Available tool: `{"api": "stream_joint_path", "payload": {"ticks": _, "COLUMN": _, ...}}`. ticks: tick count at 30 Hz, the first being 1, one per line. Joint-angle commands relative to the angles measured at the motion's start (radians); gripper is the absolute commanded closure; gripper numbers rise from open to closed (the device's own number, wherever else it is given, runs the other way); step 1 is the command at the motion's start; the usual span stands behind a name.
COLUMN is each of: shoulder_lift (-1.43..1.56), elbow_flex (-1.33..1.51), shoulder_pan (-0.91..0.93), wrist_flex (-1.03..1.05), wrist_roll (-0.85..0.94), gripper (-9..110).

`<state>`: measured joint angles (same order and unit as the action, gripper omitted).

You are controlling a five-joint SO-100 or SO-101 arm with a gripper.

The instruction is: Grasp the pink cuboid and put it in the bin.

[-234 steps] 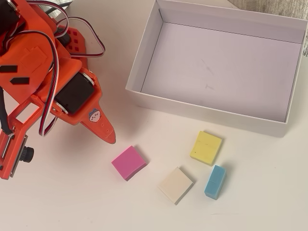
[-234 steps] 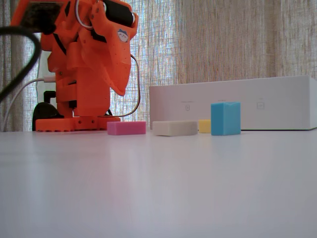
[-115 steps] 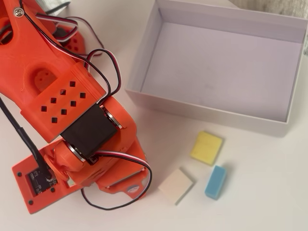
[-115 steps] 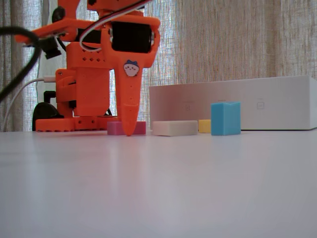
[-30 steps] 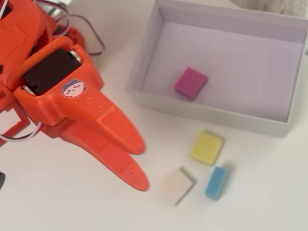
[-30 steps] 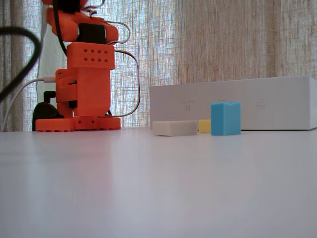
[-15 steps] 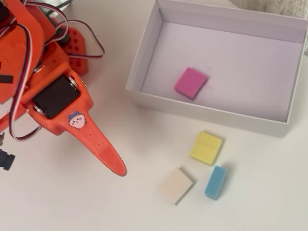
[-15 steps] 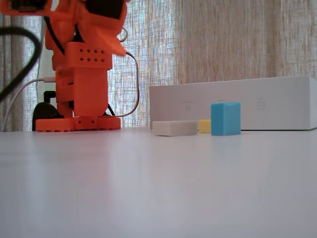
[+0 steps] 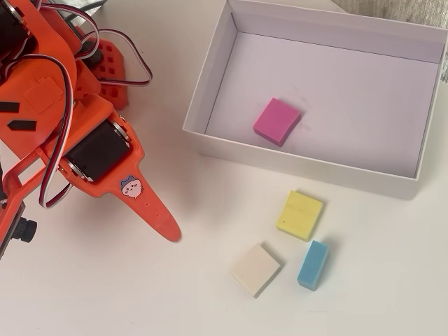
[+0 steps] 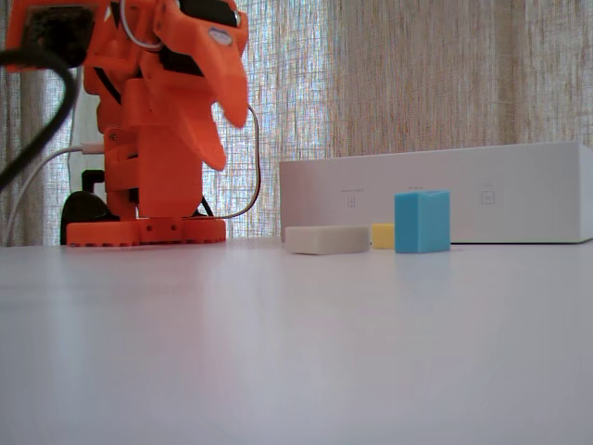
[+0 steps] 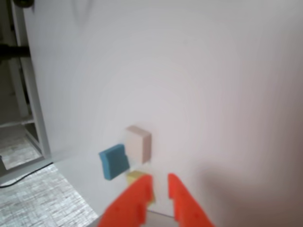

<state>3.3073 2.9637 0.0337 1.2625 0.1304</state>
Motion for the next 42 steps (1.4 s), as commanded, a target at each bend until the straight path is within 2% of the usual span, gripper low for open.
{"api": "stream_joint_path", "payload": {"ticks": 1, "shoulder_lift": 0.002, "elbow_flex": -0.003, "shoulder_pan": -0.005, "wrist_flex": 0.003, "wrist_roll": 0.011, "gripper": 110}}
{"api": "stream_joint_path", "payload": {"ticks": 42, "shoulder_lift": 0.002, "elbow_flex": -0.005, "shoulder_pan": 0.014, "wrist_flex": 0.003, "wrist_roll": -0.003, "gripper": 110}}
